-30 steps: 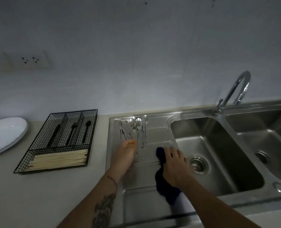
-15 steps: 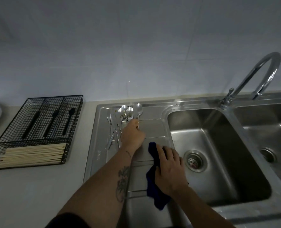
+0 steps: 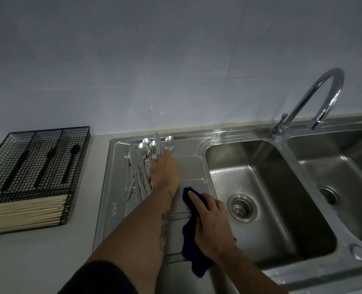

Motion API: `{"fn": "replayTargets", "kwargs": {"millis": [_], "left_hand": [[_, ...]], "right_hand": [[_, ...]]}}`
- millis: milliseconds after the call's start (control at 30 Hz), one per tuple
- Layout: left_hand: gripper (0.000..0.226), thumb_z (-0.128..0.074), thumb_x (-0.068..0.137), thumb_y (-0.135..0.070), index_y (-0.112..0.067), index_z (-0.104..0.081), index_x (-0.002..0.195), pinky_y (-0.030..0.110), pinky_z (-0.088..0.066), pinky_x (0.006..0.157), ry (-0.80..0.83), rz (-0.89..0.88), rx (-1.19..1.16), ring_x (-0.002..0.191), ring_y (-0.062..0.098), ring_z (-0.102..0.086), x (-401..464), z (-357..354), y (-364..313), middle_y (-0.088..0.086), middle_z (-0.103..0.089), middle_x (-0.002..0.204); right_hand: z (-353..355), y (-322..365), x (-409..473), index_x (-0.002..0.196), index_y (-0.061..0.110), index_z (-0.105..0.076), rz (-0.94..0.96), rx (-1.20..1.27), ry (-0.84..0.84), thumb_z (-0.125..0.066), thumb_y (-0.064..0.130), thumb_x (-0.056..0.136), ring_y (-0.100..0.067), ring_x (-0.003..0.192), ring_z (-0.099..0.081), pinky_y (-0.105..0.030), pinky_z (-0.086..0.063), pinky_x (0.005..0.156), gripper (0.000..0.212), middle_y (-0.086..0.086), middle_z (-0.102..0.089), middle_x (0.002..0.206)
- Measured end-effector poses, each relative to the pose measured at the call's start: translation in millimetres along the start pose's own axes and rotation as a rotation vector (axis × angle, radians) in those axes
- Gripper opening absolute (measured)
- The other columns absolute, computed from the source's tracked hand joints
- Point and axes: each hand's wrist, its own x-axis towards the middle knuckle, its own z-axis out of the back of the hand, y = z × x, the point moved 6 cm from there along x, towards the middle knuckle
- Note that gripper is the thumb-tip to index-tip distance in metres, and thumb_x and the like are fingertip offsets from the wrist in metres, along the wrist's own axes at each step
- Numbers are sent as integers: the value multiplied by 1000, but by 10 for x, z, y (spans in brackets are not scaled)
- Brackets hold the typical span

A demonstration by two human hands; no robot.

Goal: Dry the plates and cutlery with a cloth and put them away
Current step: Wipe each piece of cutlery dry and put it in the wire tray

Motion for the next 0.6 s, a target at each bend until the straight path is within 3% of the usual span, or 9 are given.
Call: {"fn": "replayTargets", "kwargs": {"millis": [200,367,600], "left_hand": [[29,-50,93,-9,-9,-48,122,38,-48,88,10,40,-11,108,29,-55,-1,14,25,13,-60,118],[46,-60,89,-16,-9,-43,131,40,-41,98,94,85,56,120,33,-49,-35,-31,32,15,-57,127],[33,-56,87,-9,-9,-49,120,43,-53,86,137,21,-5,104,32,-61,-13,-33,-22,13,-67,110]], "right_hand": [[1,8,-11,148,34,-24,-14,24,9,-37,35,78,-20,126,-33,-35,-32,107,71,6,-33,145],[11,-24,-44,145,30,-31,-18,55,-39,-48,21,80,-20,118,-38,-35,-38,102,68,5,-39,139],[102,-22,-88,142,23,-40,-28,58,-89,-50,10,75,-25,107,-45,-34,-43,94,70,0,-47,133]]}}
